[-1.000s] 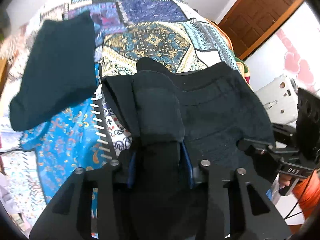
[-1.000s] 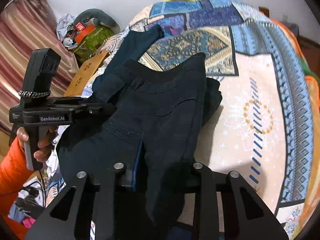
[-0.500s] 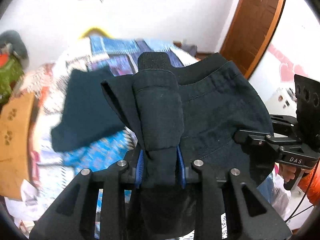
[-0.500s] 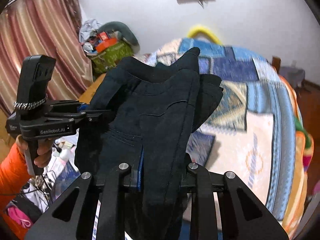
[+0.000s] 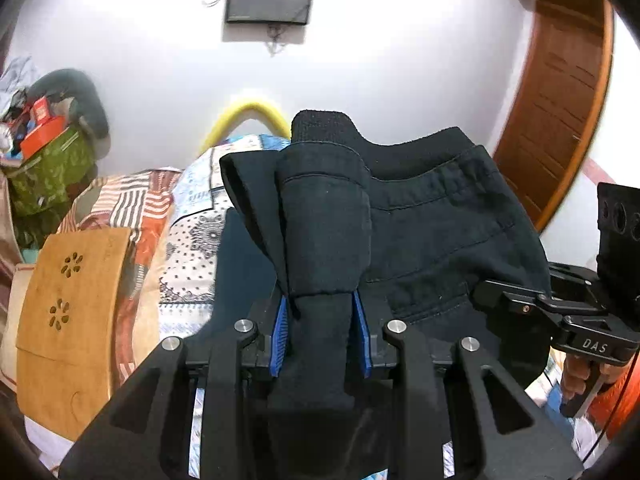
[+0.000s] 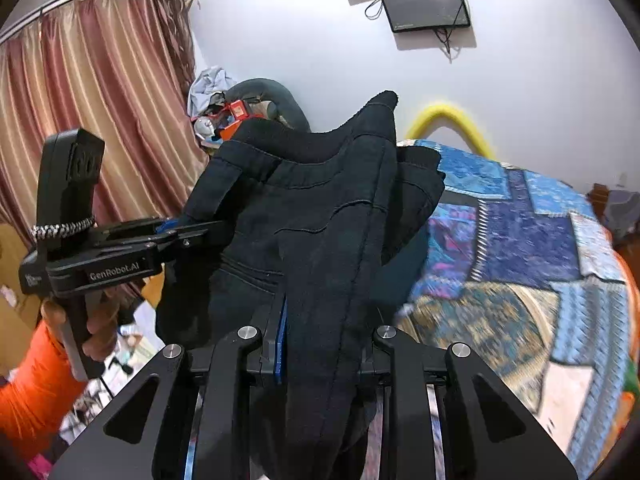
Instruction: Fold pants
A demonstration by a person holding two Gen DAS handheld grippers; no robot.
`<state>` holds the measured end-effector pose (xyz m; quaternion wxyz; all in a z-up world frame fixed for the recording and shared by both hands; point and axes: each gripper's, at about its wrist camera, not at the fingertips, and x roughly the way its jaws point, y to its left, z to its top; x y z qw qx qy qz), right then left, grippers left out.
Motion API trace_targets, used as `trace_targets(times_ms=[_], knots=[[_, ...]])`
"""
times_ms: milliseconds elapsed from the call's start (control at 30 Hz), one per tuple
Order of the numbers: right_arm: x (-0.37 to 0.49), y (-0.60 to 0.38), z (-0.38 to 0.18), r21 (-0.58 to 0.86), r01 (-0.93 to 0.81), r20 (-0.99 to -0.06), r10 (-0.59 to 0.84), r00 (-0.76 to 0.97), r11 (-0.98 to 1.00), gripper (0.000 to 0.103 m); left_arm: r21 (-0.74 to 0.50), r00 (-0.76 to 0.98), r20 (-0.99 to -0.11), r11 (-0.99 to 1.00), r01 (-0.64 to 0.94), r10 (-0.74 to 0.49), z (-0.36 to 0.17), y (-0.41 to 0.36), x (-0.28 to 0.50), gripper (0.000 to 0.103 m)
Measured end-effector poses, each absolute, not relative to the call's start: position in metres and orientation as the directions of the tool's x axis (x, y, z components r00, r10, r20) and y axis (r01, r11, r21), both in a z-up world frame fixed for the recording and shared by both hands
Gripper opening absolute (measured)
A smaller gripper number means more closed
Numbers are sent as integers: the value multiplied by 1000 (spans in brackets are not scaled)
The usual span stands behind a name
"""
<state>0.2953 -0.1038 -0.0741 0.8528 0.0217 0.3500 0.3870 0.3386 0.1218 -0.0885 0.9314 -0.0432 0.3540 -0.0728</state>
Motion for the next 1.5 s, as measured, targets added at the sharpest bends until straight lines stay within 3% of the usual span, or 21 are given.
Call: trace_targets(times_ms=[467,600,733,900,1167,1267,1500], knots=[[399,-33,-182,311,-619,-693,618,372,721,21,-117,622,-777,993,6,-95,-214,192,468,29],[409,-27,-206,232,-610,-733,549,402,757,21,-131,565,-818,991,-2,-107,-251,200,491,34],[411,-36,-213,231,-568,-763,509,398,790,30,-64,554,-831,998,-3,-52,-264,198,496,35],[401,-49,-195,179,-536,-775,454,440,825,53,27,586,-810,1000,-16,31,-251,189,480,35],[351,-79,-125,141,-550,-700,475,533,823,53,30,649,-760,1000,2,21,-184,163,410,38],[323,-85,-91,123,-554,-667,482,568,823,53,10,699,-715,1000,1,7,-151,155,372,45],[241,-107,-17,102,-584,-530,541,653,805,53,-23,812,-584,1000,-17,0,-66,139,277,46]])
